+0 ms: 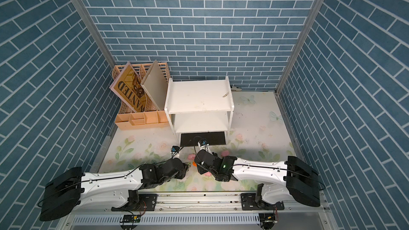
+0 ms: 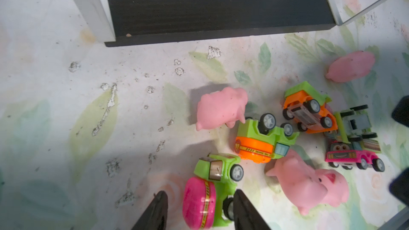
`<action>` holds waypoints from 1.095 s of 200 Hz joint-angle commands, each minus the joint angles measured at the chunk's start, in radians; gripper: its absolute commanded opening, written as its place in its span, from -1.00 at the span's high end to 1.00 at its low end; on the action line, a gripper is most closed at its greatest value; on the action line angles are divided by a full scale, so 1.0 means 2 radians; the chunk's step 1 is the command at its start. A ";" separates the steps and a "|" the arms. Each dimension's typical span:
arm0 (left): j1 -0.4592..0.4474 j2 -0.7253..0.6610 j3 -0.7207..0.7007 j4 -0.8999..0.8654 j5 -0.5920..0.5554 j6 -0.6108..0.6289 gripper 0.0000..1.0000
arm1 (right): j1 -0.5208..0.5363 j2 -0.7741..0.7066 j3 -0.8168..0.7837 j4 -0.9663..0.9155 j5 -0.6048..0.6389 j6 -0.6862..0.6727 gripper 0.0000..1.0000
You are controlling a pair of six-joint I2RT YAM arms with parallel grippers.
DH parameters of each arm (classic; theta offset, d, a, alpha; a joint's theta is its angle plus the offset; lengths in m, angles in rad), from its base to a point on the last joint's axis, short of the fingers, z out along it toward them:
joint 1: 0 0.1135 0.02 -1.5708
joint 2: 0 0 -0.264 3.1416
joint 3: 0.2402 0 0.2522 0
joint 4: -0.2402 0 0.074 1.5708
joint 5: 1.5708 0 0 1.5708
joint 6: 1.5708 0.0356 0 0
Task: Organize plastic toys on shelves
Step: Adjust the plastic toy at the center of the board.
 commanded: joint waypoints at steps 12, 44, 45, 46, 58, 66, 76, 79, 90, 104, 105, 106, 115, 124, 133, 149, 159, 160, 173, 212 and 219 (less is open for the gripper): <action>-0.003 0.025 0.013 -0.013 0.007 0.019 -0.14 | 0.005 0.001 0.007 -0.014 0.001 0.017 -0.12; -0.003 0.049 0.023 -0.002 0.017 0.027 -0.15 | 0.007 -0.002 0.005 -0.015 0.002 0.019 -0.13; -0.003 0.050 0.024 -0.002 0.017 0.027 -0.16 | 0.007 -0.002 0.005 -0.015 0.002 0.019 -0.13; -0.003 0.050 0.024 -0.001 0.017 0.027 -0.16 | 0.007 -0.002 0.005 -0.015 0.002 0.019 -0.13; -0.004 0.058 0.027 0.000 0.019 0.029 -0.16 | 0.007 -0.004 0.004 -0.015 0.002 0.020 -0.13; -0.006 0.063 0.029 0.000 0.018 0.031 -0.16 | 0.007 -0.006 0.004 -0.016 0.003 0.021 -0.13; -0.007 0.067 0.032 -0.001 0.017 0.033 -0.16 | 0.007 -0.009 0.004 -0.018 0.004 0.022 -0.13; -0.007 0.069 0.033 -0.001 0.017 0.033 -0.16 | 0.007 -0.009 0.004 -0.018 0.004 0.023 -0.13; -0.010 0.075 0.037 -0.006 0.014 0.036 -0.18 | 0.007 -0.011 0.004 -0.022 0.005 0.024 -0.13; -0.016 0.085 0.046 -0.020 0.002 0.036 -0.22 | 0.007 -0.014 0.003 -0.026 0.007 0.026 -0.13; -0.017 0.085 0.047 -0.022 0.001 0.036 -0.22 | 0.007 -0.015 0.004 -0.026 0.007 0.026 -0.13; -0.017 0.086 0.048 -0.023 0.000 0.036 -0.23 | 0.007 -0.015 0.004 -0.026 0.007 0.027 -0.13; -0.022 0.094 0.054 -0.035 -0.008 0.037 -0.27 | 0.007 -0.016 0.004 -0.028 0.007 0.027 -0.13; -0.027 0.102 0.054 -0.045 -0.016 0.037 -0.28 | 0.007 -0.017 0.004 -0.030 0.009 0.028 -0.13; -0.034 0.109 0.068 -0.053 -0.022 0.036 -0.30 | 0.007 -0.017 0.003 -0.031 0.009 0.029 -0.13; -0.045 0.118 0.075 -0.067 -0.031 0.031 -0.33 | 0.007 -0.016 0.003 -0.030 0.009 0.029 -0.13; -0.051 0.122 0.079 -0.079 -0.038 0.028 -0.32 | 0.007 -0.015 0.005 -0.030 0.007 0.029 -0.13; -0.051 0.123 0.079 -0.080 -0.039 0.027 -0.32 | 0.007 -0.014 0.005 -0.030 0.007 0.029 -0.13; -0.057 0.124 0.081 -0.093 -0.046 0.020 -0.31 | 0.007 -0.012 0.010 -0.034 0.007 0.028 -0.13; -0.060 0.093 0.061 -0.113 -0.072 -0.001 -0.24 | 0.007 -0.010 0.017 -0.037 0.008 0.026 -0.14; -0.060 0.086 0.059 -0.116 -0.079 -0.004 -0.23 | 0.007 -0.009 0.017 -0.037 0.008 0.026 -0.14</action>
